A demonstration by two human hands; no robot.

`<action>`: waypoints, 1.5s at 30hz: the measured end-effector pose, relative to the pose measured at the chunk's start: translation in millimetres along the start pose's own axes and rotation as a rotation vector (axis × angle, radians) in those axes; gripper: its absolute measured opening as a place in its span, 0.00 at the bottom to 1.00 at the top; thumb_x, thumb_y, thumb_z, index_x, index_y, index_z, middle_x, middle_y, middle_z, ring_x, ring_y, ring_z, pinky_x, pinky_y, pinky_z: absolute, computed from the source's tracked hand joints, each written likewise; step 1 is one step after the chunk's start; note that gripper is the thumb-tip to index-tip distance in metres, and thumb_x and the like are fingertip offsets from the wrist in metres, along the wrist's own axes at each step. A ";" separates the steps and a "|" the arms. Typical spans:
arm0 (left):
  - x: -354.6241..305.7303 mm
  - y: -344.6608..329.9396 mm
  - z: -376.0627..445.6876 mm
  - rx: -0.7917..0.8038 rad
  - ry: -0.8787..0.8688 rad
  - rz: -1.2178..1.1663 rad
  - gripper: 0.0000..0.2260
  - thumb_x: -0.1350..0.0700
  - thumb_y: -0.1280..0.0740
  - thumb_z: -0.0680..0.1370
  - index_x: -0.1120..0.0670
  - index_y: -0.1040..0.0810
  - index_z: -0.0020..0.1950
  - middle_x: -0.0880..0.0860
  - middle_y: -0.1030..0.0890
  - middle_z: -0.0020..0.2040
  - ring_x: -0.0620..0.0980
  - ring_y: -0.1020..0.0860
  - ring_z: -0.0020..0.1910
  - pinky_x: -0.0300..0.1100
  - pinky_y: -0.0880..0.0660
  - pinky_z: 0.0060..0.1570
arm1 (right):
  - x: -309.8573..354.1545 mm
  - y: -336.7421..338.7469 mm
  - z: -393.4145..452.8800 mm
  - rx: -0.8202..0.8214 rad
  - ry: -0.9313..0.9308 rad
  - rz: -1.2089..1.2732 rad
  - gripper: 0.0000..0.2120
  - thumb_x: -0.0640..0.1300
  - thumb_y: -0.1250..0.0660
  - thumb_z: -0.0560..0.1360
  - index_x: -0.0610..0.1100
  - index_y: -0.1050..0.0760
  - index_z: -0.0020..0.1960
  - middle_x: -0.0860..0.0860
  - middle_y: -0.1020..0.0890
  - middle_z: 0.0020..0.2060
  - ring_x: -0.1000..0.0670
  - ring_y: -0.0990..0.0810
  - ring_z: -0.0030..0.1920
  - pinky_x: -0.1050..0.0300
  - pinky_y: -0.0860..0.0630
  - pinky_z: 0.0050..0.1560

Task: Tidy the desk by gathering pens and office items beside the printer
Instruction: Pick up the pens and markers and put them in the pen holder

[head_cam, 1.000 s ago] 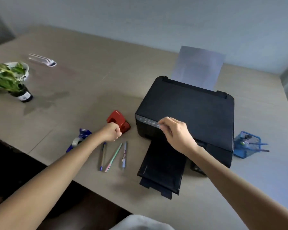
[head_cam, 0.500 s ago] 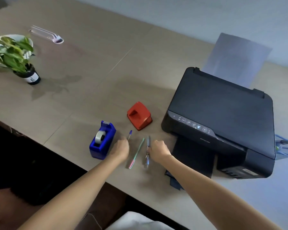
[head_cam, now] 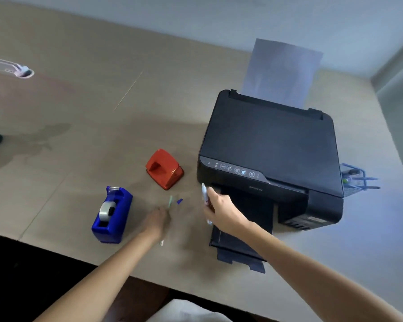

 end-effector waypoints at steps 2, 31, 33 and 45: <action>-16.3 6.5 -7.5 0.027 -0.069 -0.069 0.09 0.60 0.46 0.83 0.59 0.28 0.47 0.57 0.22 0.39 0.59 0.21 0.40 0.46 0.27 0.35 | 7.5 36.9 -26.0 -0.040 0.110 0.043 0.07 0.39 0.41 0.77 0.43 0.40 0.43 0.44 0.22 0.31 0.48 0.25 0.27 0.49 0.28 0.30; -567.7 -183.0 -35.2 0.078 -0.726 0.590 0.08 0.57 0.27 0.75 0.60 0.17 0.51 0.58 0.16 0.50 0.59 0.18 0.51 0.45 0.23 0.49 | -333.2 311.3 -131.3 -0.874 -0.309 -0.001 0.06 0.41 0.39 0.78 0.44 0.25 0.52 0.44 0.17 0.44 0.41 0.22 0.45 0.56 0.35 0.41; -568.8 -195.0 -26.3 0.046 -0.723 0.677 0.08 0.61 0.28 0.74 0.58 0.17 0.53 0.57 0.16 0.52 0.59 0.18 0.51 0.45 0.23 0.48 | -338.2 308.8 -126.9 -0.840 -0.298 -0.035 0.06 0.40 0.39 0.78 0.44 0.25 0.52 0.45 0.18 0.47 0.43 0.24 0.48 0.57 0.34 0.43; -553.1 -177.7 -28.6 -0.019 -0.830 0.637 0.09 0.58 0.37 0.80 0.60 0.20 0.55 0.61 0.18 0.54 0.62 0.20 0.52 0.49 0.23 0.48 | -325.2 305.7 -128.0 -0.793 -0.324 -0.130 0.10 0.41 0.39 0.78 0.43 0.26 0.59 0.43 0.25 0.59 0.41 0.27 0.57 0.50 0.28 0.56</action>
Point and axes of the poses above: each hand's wrist, its own z-axis towards the middle knuckle, its own y-axis out of the back of the hand, x = y × z, the point moved 5 cm from there along z, towards the middle knuckle
